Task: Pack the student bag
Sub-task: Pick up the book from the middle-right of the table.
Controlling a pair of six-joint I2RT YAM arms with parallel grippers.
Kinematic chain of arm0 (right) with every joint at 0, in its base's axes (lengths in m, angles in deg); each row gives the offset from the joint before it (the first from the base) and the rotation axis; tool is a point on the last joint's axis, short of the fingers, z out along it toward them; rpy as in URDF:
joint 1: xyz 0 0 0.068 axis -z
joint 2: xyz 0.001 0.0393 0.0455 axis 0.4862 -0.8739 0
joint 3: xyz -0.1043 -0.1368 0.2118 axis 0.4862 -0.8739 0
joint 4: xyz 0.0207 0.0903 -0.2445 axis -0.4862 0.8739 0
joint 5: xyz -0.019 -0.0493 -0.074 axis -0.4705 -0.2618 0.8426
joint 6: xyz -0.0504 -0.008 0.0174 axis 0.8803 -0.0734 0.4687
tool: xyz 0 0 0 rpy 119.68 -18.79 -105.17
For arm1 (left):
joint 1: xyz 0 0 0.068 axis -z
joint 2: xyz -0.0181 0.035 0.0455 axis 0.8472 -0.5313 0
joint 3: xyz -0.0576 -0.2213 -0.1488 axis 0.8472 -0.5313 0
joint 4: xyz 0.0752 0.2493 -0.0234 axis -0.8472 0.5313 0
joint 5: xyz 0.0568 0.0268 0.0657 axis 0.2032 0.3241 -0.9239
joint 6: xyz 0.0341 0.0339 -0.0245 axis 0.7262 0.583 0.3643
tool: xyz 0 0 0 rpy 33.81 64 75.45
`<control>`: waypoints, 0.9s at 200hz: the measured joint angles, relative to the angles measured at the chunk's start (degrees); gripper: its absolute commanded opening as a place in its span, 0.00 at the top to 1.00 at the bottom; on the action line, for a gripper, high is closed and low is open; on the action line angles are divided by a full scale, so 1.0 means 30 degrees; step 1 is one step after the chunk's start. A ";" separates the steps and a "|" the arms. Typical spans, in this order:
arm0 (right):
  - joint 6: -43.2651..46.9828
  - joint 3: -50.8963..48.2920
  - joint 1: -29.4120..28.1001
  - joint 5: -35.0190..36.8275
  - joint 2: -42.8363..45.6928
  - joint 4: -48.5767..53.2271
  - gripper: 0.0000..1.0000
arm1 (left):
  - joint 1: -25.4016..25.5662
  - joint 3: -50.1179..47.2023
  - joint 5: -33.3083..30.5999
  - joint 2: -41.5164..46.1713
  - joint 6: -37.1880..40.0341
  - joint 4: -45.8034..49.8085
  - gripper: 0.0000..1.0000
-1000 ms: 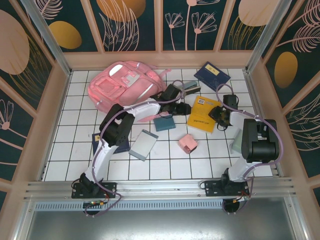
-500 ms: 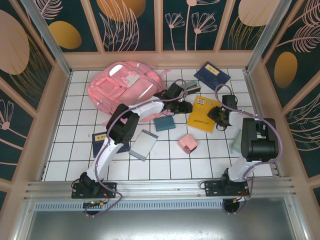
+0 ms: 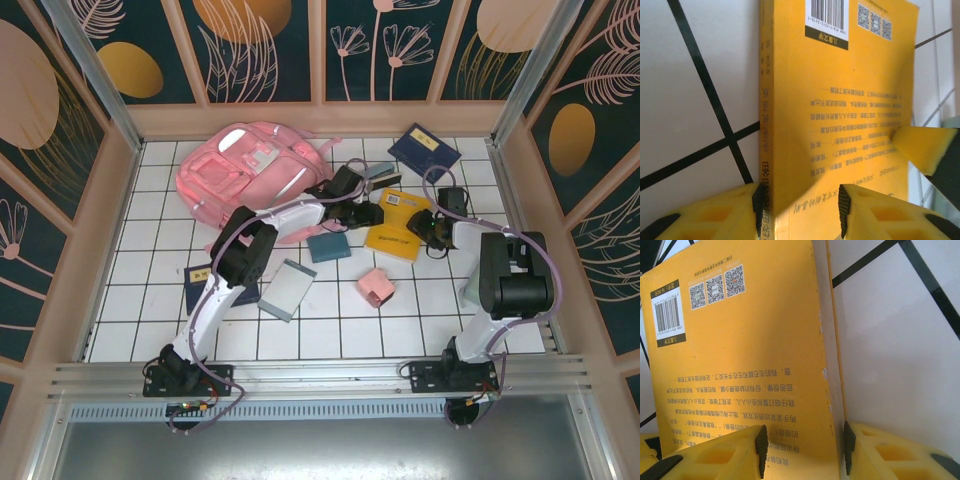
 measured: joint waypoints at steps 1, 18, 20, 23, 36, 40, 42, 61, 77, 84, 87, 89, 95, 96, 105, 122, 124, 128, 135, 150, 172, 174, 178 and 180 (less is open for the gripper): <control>0.0000 0.0000 0.0000 0.0000 0.0000 -0.0007 0.55 | -0.0036 -0.0131 0.0109 0.0044 -0.0153 -0.0226 0.56; -0.0015 0.0029 0.0007 0.0007 -0.0036 -0.0022 0.55 | -0.0350 -0.1770 0.1195 0.0517 -0.1807 -0.2557 0.57; -0.0015 0.0029 0.0000 0.0007 -0.0036 -0.0022 0.55 | -0.0386 -0.1967 0.1341 0.0568 -0.2025 -0.2812 0.57; -0.0015 0.0029 0.0007 0.0007 -0.0036 -0.0022 0.55 | -0.0437 -0.2237 0.1537 0.0648 -0.2404 -0.3235 0.57; -0.0015 0.0029 0.0007 0.0015 -0.0036 -0.0022 0.55 | -0.0612 -0.3432 0.2339 0.0947 -0.3920 -0.5129 0.57; -0.0015 0.0029 0.0007 0.0015 -0.0036 -0.0022 0.55 | -0.0670 -0.3825 0.2594 0.1049 -0.4401 -0.5850 0.57; -0.0015 0.0029 0.0007 0.0022 -0.0036 -0.0022 0.55 | -0.0699 -0.3956 0.2681 0.1086 -0.4648 -0.6113 0.57; -0.0007 0.0029 0.0007 0.0029 -0.0036 -0.0022 0.55 | -0.0911 -0.4605 0.3519 0.1209 -0.6360 -0.8298 0.57; 0.0000 0.0029 0.0015 0.0015 -0.0036 -0.0015 0.55 | -0.0991 -0.4422 0.3825 0.1231 -0.6557 -0.8794 0.57; 0.0000 0.0029 0.0015 0.0015 -0.0036 -0.0007 0.55 | -0.0991 -0.4182 0.3840 0.1231 -0.6433 -0.8597 0.57; 0.0000 0.0029 0.0015 0.0015 -0.0036 -0.0007 0.55 | -0.0991 -0.4051 0.3840 0.1231 -0.6404 -0.8444 0.57; 0.0000 0.0029 0.0015 0.0007 -0.0029 -0.0007 0.55 | -0.0991 -0.3949 0.3832 0.1231 -0.6288 -0.8291 0.57; 0.0000 0.0029 0.0007 0.0000 -0.0036 0.0000 0.55 | -0.0991 -0.3650 0.3825 0.1231 -0.6033 -0.7839 0.57; 0.0007 0.0029 0.0015 -0.0007 -0.0036 0.0000 0.55 | -0.0991 -0.3606 0.3825 0.1231 -0.5974 -0.7781 0.57; 0.0007 0.0029 0.0007 -0.0080 -0.0029 0.0000 0.56 | -0.0991 -0.3228 0.3810 0.1231 -0.5632 -0.7337 0.56; 0.0007 0.0029 0.0007 -0.0262 -0.0029 0.0007 0.56 | -0.0991 -0.2914 0.3832 0.1231 -0.5224 -0.7023 0.57; 0.0007 0.0029 0.0007 -0.0277 -0.0029 0.0007 0.55 | -0.0991 -0.2914 0.3840 0.1231 -0.5209 -0.6987 0.57; 0.0007 0.0029 0.0007 -0.0284 -0.0029 0.0015 0.55 | -0.0991 -0.2907 0.3854 0.1231 -0.5180 -0.6958 0.57; 0.0007 0.0029 0.0007 -0.0284 -0.0029 0.0015 0.56 | -0.0991 -0.2907 0.3883 0.1231 -0.5187 -0.6914 0.57; 0.0007 0.0029 0.0007 -0.0291 -0.0029 0.0015 0.55 | -0.0991 -0.2907 0.4095 0.1202 -0.5231 -0.6980 0.57; 0.0007 0.0029 0.0015 -0.0284 -0.0029 0.0029 0.55 | -0.0991 -0.2914 0.4648 0.1122 -0.5821 -0.7650 0.57; 0.0007 0.0029 0.0015 -0.0284 -0.0029 0.0029 0.55 | -0.0991 -0.2914 0.4728 0.1100 -0.5887 -0.7788 0.57; 0.0007 0.0029 0.0015 -0.0284 -0.0036 0.0036 0.55 | -0.0991 -0.2914 0.4845 0.1086 -0.6076 -0.8021 0.57; 0.0007 0.0029 0.0015 -0.0284 -0.0029 0.0044 0.55 | -0.0991 -0.2914 0.4881 0.1078 -0.6127 -0.8102 0.57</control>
